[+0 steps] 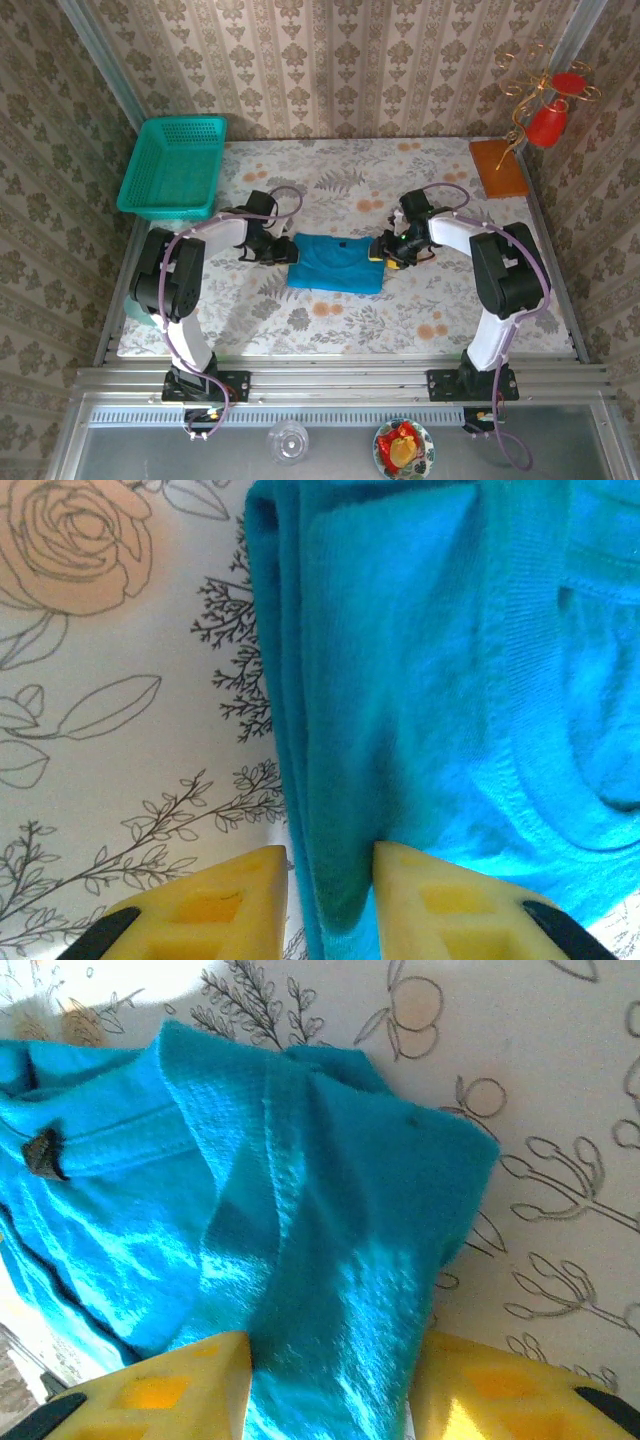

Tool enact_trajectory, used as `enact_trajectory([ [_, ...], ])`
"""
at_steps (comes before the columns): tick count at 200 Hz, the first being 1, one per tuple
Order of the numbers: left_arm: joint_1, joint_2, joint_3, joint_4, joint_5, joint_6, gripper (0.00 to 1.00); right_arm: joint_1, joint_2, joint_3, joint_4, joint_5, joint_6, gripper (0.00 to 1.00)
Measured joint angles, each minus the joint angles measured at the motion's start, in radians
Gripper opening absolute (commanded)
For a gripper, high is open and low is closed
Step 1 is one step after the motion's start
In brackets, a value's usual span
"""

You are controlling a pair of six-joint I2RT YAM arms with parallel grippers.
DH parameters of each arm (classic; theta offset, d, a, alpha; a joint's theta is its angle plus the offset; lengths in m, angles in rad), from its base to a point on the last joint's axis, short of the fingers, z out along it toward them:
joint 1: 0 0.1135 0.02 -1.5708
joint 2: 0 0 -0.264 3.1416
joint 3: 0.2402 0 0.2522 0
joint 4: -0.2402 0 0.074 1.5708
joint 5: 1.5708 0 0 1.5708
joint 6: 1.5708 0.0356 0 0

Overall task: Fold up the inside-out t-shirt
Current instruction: Move the T-shirt to the middle-right of the table.

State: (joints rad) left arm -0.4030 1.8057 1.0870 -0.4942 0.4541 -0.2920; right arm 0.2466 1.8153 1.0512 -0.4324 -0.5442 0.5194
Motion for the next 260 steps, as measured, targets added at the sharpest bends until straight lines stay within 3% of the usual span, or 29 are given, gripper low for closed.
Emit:
enact_trajectory([
  [33, 0.000, 0.004, 0.000, 0.009, 0.006, -0.006, 0.18, 0.000, 0.000, -0.017, 0.045, -0.035, 0.019, 0.45],
  [155, 0.000, 0.030, 0.000, 0.015, 0.021, -0.006, 0.18, 0.037, 0.007, -0.003, -0.003, 0.069, 0.044, 0.45],
  [212, 0.000, 0.030, 0.000, 0.015, 0.021, -0.006, 0.18, 0.058, 0.017, -0.003, 0.030, 0.058, 0.077, 0.36],
  [260, 0.000, 0.030, 0.000, 0.015, 0.021, -0.006, 0.19, 0.060, 0.036, 0.016, 0.030, 0.060, 0.082, 0.20],
])
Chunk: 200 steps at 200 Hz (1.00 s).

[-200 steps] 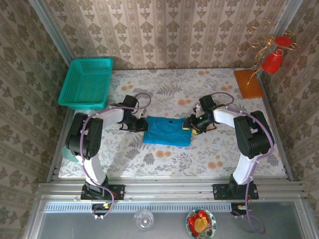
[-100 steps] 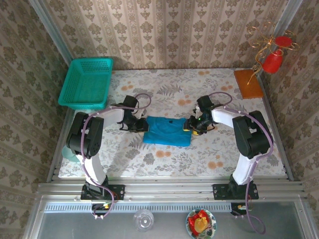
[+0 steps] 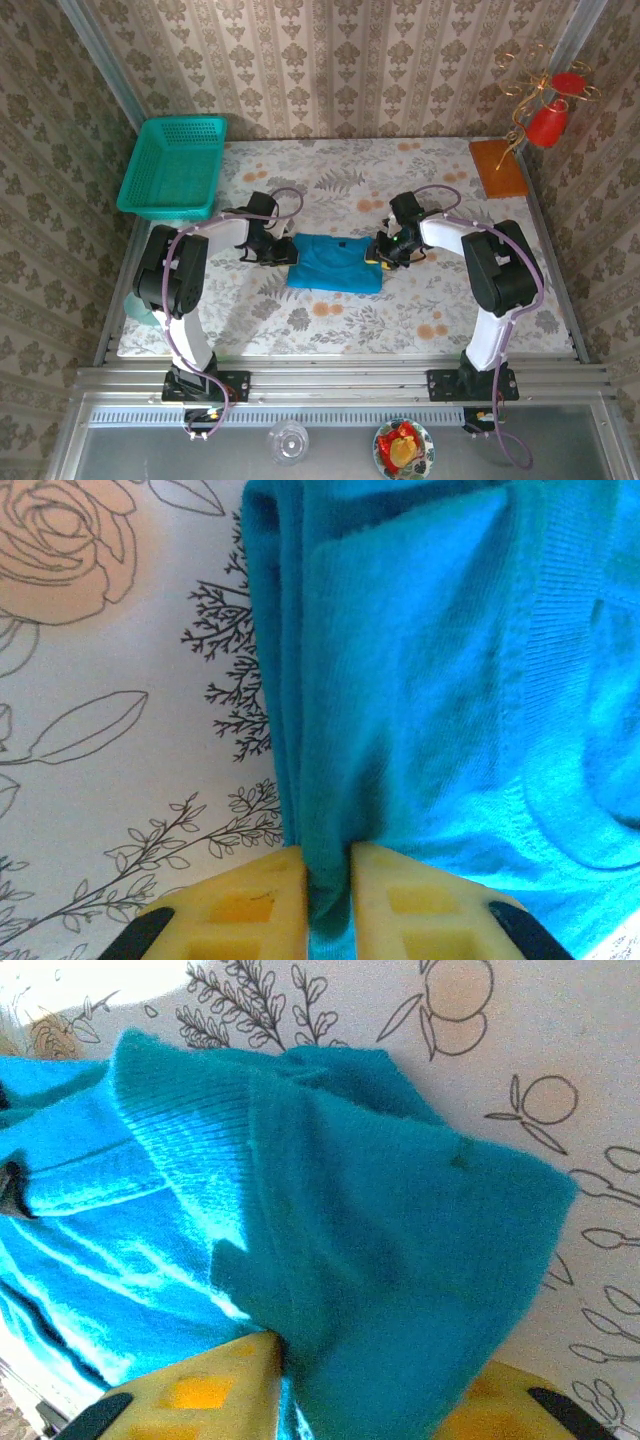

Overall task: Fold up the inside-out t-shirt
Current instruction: Move the T-shirt to the middle-right of the table.

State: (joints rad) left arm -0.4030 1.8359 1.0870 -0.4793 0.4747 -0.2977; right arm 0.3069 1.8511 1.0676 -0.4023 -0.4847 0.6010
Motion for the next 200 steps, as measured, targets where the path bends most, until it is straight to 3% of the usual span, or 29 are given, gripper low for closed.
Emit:
enact_trajectory([
  [42, 0.003, -0.006, -0.001, 0.001, -0.007, -0.002, 0.25, 0.000, 0.003, 0.043, -0.060, 0.030, -0.026, 0.03],
  [77, 0.027, -0.093, -0.027, 0.004, -0.042, -0.005, 0.34, -0.014, 0.021, 0.139, -0.188, 0.120, -0.111, 0.00],
  [145, 0.160, -0.256, -0.074, 0.031, -0.103, 0.000, 0.38, -0.182, 0.103, 0.416, -0.489, 0.477, -0.379, 0.00],
  [200, 0.235, -0.305, -0.163, 0.072, -0.116, 0.004, 0.42, -0.317, 0.178, 0.532, -0.573, 0.799, -0.563, 0.00],
])
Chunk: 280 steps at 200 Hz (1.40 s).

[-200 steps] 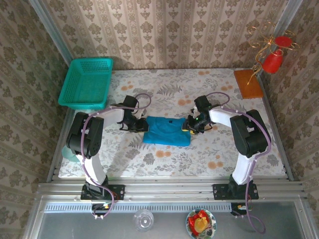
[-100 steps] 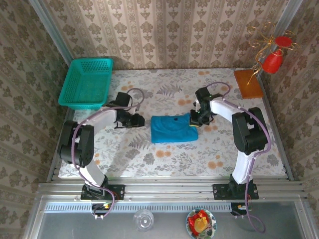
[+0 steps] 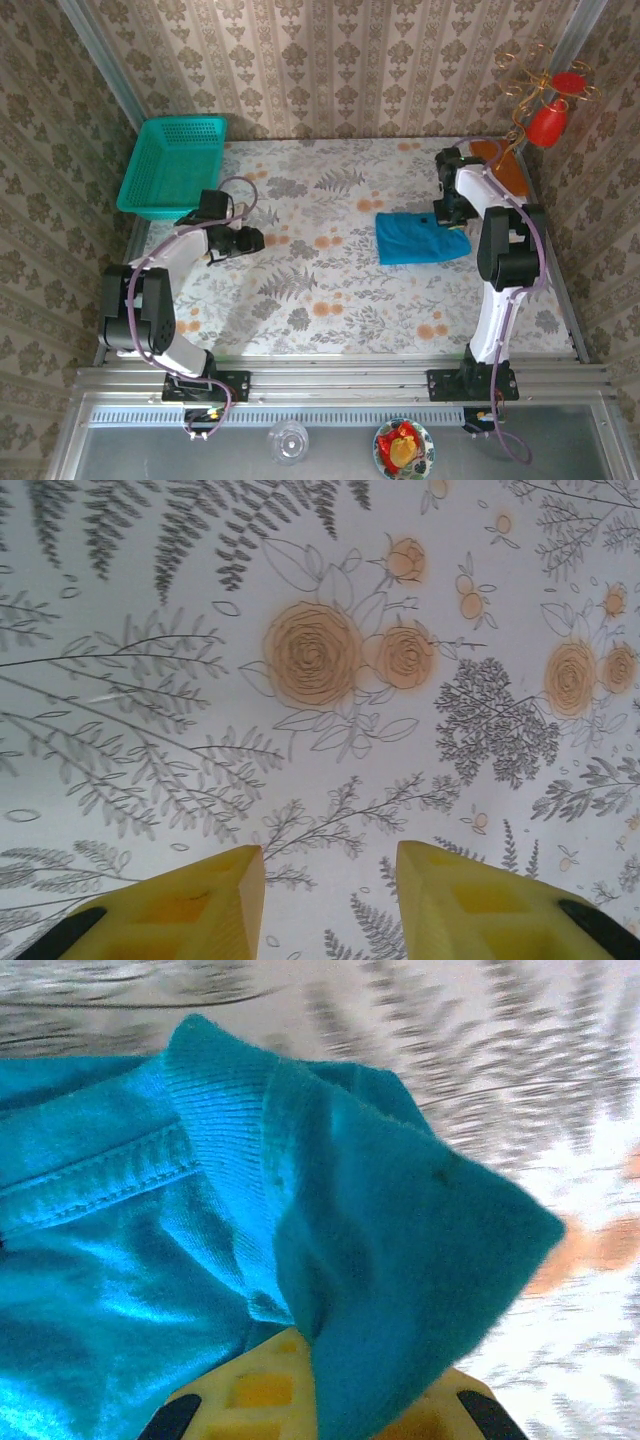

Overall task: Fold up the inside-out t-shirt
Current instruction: Move the T-shirt to the middle-right of the table.

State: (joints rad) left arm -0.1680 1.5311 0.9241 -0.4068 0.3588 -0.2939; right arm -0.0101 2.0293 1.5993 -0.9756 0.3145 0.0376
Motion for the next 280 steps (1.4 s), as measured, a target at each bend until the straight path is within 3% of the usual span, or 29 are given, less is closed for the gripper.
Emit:
enact_trajectory([
  [74, 0.078, -0.102, -0.096, 0.068, -0.150, 0.014, 0.45, -0.147, 0.065, 0.010, 0.113, 0.253, -0.174, 0.00],
  [173, 0.142, -0.140, -0.162, 0.155, -0.375, 0.040, 0.60, -0.249, 0.075, 0.010, 0.322, 0.366, -0.243, 0.03],
  [194, 0.147, -0.140, -0.162, 0.161, -0.403, 0.048, 0.66, -0.249, 0.078, 0.000, 0.348, 0.382, -0.244, 0.16],
  [218, 0.158, -0.140, -0.162, 0.169, -0.430, 0.068, 0.99, -0.249, 0.072, -0.036, 0.395, 0.401, -0.234, 0.38],
  [235, 0.163, -0.143, -0.163, 0.177, -0.455, 0.073, 1.00, -0.249, 0.037, -0.096, 0.440, 0.410, -0.216, 0.54],
  [280, 0.163, -0.154, -0.163, 0.225, -0.532, 0.092, 1.00, -0.211, -0.169, -0.201, 0.467, 0.373, -0.116, 0.76],
])
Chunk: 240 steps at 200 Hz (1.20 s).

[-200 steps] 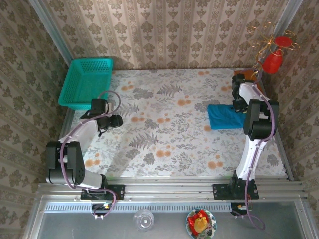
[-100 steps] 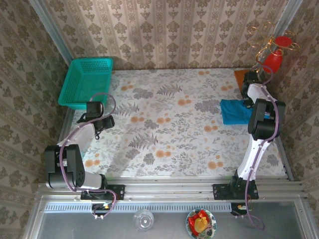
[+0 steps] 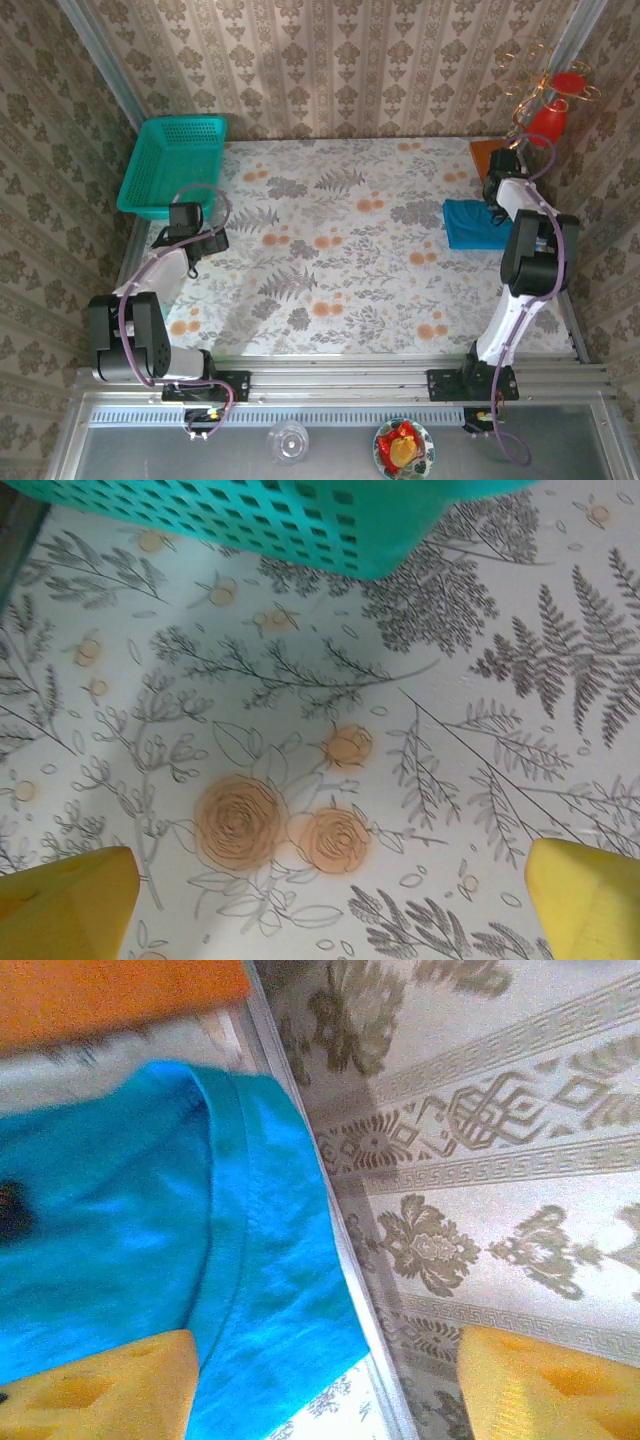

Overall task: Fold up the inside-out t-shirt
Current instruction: Reset both arms

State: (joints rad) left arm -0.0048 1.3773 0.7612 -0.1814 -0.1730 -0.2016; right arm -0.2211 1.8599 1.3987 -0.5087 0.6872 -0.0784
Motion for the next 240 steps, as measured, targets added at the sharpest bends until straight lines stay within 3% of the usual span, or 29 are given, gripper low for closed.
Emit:
enact_trajectory([
  [5, 0.000, 0.000, 0.000, 0.008, -0.008, 0.005, 1.00, 0.009, -0.026, -0.002, -0.002, -0.020, 0.024, 0.79],
  [13, 0.000, 0.000, -0.002, 0.025, -0.019, 0.015, 1.00, 0.024, -0.069, -0.015, 0.005, -0.056, 0.051, 0.97],
  [17, 0.000, 0.000, -0.003, 0.036, -0.025, 0.021, 1.00, 0.032, -0.090, -0.025, 0.007, -0.076, 0.071, 1.00],
  [62, 0.002, -0.036, -0.107, 0.211, -0.051, 0.096, 1.00, 0.111, -0.330, -0.378, 0.219, -0.354, 0.147, 1.00],
  [102, 0.019, -0.072, -0.280, 0.520, 0.062, 0.163, 1.00, 0.122, -0.379, -0.710, 0.575, -0.550, 0.216, 1.00],
  [130, 0.035, -0.029, -0.375, 0.764, 0.148, 0.181, 1.00, 0.171, -0.364, -0.799, 0.772, -0.575, 0.206, 1.00],
  [166, 0.048, 0.153, -0.404, 1.038, 0.235, 0.196, 1.00, 0.232, -0.364, -0.885, 1.025, -0.581, 0.162, 1.00],
  [198, 0.048, 0.187, -0.406, 1.070, 0.281, 0.217, 1.00, 0.234, -0.349, -0.966, 1.215, -0.592, 0.140, 1.00],
  [240, 0.009, 0.187, -0.392, 1.076, 0.269, 0.248, 1.00, 0.235, -0.334, -0.987, 1.288, -0.595, 0.130, 1.00],
])
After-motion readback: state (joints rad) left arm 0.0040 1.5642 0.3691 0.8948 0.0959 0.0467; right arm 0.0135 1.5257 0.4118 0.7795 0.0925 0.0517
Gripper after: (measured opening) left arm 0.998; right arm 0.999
